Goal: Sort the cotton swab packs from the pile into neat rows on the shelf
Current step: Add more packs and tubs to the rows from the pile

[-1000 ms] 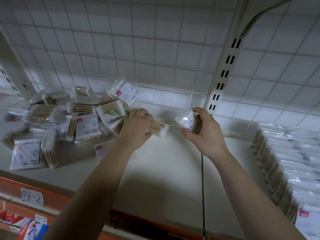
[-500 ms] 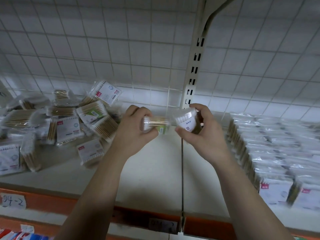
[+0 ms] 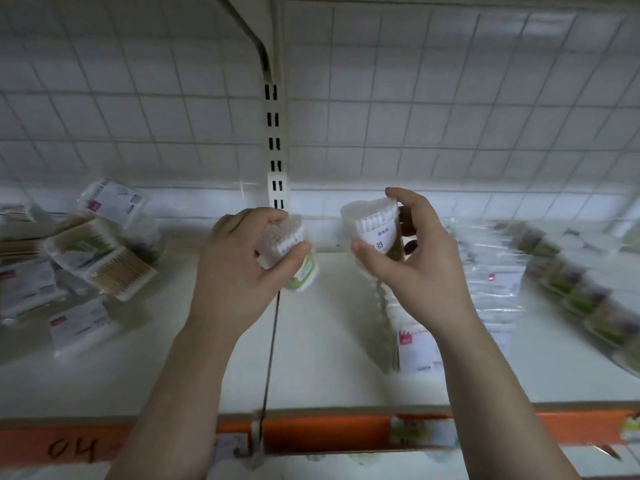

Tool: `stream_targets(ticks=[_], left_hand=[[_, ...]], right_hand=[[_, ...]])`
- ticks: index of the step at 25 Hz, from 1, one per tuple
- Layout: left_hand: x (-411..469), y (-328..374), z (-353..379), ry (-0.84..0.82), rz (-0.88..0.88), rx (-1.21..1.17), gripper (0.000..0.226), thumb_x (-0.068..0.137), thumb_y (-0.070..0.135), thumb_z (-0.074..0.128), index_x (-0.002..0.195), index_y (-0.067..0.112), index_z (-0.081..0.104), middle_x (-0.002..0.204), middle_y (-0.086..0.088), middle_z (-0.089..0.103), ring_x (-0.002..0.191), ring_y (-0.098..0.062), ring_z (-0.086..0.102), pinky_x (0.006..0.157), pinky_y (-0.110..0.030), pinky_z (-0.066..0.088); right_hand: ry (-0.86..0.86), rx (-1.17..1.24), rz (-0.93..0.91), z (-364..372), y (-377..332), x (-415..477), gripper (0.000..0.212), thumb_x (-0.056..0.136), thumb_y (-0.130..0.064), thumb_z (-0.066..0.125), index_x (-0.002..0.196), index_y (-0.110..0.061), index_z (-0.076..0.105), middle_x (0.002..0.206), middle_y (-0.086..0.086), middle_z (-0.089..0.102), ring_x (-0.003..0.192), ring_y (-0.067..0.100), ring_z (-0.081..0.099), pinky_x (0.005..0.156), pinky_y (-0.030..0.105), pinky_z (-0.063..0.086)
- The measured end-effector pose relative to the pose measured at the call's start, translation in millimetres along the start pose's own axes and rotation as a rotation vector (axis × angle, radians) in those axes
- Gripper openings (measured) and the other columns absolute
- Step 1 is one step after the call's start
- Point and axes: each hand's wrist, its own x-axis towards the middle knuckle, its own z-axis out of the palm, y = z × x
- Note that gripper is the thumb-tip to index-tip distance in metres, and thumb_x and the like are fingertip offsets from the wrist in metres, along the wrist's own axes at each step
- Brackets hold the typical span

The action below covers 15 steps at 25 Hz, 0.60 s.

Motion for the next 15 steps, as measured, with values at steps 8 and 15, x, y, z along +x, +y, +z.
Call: stream_targets(ticks=[8,15], left_hand=[[-13,120,83,-0.069,0.005,-0.078,0.04,0.077,0.044,0.07,0.112,0.027,0.061,0.1,0.03,0.049,0.095,-0.006,0.048,0.073,-0.005,0.033],[-32,203,156,-0.114,0.042,-0.076,0.055,0.075,0.062,0.054,0.114,0.024,0.063,0.109,0.017,0.054,0.103,-0.006,0.049,0.086,-0.025,0.042]], right_hand=[[0.101,-0.07,-0.018,-153,31,-18,0.046,0.077,-0.02,0.075,0.115,-0.035,0.054,0.112,-0.015,0.059,0.095,0.008,0.06,0.074,0.019,0.048],[0.154,-0.184,0.024,-263,74,-38,0.044,0.075,-0.02,0.076,0.11,-0.037,0.056,0.104,-0.021,0.061,0.092,0.001,0.058,0.074,0.01,0.044]])
